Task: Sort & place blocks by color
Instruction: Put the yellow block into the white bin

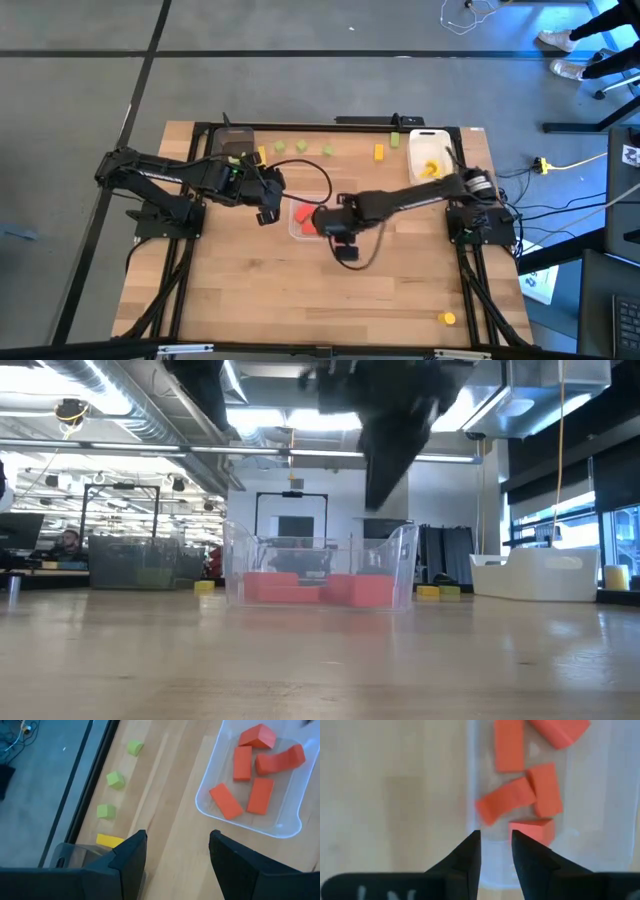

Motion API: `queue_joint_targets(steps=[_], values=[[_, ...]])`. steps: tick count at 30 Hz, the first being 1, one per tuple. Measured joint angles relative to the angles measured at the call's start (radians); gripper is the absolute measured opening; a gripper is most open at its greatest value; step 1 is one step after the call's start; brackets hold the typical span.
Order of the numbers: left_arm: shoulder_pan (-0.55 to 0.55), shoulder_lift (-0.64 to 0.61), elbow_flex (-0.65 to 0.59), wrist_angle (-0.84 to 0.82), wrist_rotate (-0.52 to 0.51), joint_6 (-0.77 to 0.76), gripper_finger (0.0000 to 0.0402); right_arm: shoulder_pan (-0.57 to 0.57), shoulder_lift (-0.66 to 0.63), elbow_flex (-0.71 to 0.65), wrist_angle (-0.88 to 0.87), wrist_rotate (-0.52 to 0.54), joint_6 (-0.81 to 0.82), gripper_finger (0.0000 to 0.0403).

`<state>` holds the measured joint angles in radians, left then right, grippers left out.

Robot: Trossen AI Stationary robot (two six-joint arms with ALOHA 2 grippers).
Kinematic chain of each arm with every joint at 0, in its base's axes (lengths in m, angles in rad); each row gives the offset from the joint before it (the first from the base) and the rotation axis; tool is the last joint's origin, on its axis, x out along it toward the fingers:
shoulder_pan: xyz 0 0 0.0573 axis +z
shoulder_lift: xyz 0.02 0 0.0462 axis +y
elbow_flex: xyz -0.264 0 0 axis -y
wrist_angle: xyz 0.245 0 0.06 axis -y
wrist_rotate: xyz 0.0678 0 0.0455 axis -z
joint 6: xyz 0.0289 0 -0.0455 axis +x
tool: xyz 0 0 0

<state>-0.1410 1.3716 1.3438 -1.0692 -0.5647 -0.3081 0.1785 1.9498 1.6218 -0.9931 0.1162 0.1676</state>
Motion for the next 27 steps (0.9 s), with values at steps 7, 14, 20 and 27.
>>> queue_joint_targets(steps=[7,14,20,27], values=[[-0.045,0.000,0.000,0.018,-0.023,0.005,0.0202,0.125,-0.137,0.001,-0.045,0.074,0.183,0.0108],[-0.079,0.000,0.000,0.018,-0.047,0.005,0.0202,0.245,-0.203,0.001,-0.275,-0.021,0.386,0.0109],[-0.084,0.000,0.000,0.016,-0.047,0.001,0.0202,0.379,-0.241,0.001,-0.362,-0.094,0.610,0.0109],[-0.084,0.000,0.000,0.057,0.056,0.102,0.0202,0.534,-0.246,-0.009,-0.405,-0.250,0.916,0.0109]])
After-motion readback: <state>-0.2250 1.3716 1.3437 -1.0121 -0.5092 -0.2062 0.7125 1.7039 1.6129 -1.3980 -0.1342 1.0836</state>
